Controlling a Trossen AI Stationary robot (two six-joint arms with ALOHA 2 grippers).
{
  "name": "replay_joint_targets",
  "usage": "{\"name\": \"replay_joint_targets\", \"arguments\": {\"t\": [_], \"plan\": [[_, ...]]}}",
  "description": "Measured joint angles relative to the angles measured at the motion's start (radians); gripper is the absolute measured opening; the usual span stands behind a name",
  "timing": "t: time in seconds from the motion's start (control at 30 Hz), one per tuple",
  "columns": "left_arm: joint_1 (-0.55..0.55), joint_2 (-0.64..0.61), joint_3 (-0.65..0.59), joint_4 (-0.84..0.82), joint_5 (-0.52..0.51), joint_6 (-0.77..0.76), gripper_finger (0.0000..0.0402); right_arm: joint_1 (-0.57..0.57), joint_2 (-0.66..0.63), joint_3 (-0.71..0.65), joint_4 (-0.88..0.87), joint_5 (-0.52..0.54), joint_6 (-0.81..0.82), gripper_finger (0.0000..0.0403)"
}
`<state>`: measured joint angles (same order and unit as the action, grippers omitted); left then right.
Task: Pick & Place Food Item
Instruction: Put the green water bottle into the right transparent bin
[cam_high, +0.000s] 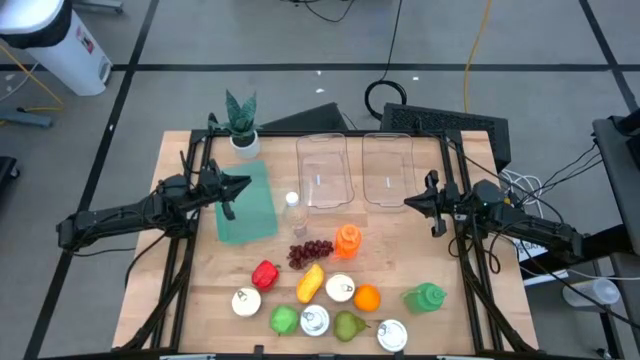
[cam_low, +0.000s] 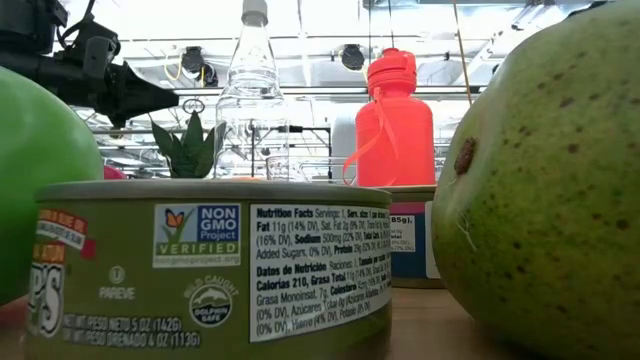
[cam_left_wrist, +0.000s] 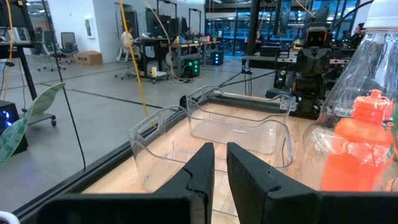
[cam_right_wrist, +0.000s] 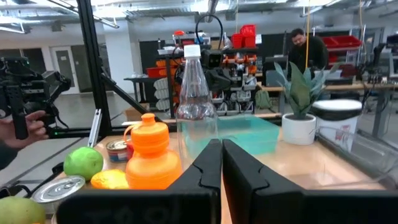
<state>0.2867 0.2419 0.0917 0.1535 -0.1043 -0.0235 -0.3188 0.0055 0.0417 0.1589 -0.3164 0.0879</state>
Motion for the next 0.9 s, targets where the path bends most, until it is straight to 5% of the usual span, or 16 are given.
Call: {"name": "replay_joint_targets", "arguments": {"t": [0.63,0.9], "plan": [[0.000,0.000,0.000,0.102,-0.053,0.028,0.0050,0.000,0.004,0.000,0.019,0.000,-0.074,0.0004],[0.000,0.000,0.000,0.064,0.037,-0.084,0.0050,0.000,0.006,0.000,0.061,-0.001,-0.071,0.0004]]}}
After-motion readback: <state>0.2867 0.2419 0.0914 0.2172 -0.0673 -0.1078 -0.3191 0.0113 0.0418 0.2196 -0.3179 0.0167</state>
